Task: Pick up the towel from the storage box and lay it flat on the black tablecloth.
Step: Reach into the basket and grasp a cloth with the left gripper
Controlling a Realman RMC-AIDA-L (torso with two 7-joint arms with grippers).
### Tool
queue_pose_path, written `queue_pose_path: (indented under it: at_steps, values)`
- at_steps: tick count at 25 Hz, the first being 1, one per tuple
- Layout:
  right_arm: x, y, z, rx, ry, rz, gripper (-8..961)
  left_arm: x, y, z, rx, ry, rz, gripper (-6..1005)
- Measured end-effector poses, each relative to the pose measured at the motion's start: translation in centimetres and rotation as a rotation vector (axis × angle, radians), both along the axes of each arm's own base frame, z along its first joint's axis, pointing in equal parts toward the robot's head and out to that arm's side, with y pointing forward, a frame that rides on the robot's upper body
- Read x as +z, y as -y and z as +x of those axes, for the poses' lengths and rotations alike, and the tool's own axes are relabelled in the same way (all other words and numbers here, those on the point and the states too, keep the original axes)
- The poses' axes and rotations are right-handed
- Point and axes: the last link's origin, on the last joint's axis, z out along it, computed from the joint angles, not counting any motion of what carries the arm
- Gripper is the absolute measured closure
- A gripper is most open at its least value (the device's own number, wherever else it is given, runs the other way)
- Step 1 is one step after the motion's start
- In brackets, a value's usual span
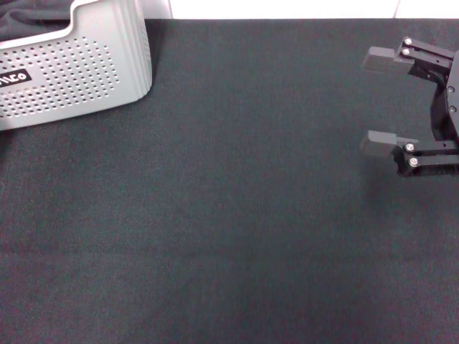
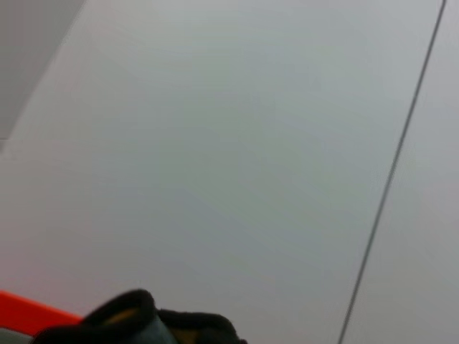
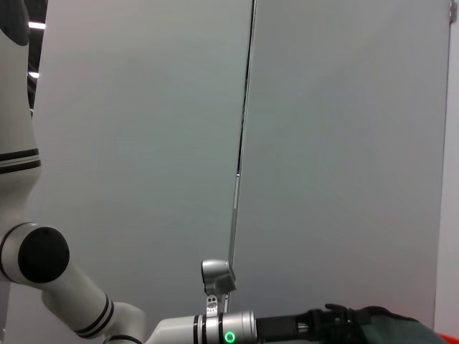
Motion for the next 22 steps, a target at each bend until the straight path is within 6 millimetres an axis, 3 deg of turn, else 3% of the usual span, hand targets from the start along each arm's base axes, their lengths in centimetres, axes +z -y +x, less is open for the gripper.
queue_pose_path:
  at_steps: [22]
  values:
    - [-0.01, 0.06, -0.02, 0.001, -0.004, -0.001, 85, 0.51, 0.23, -0.85, 0.045, 0.072, 0.108, 224]
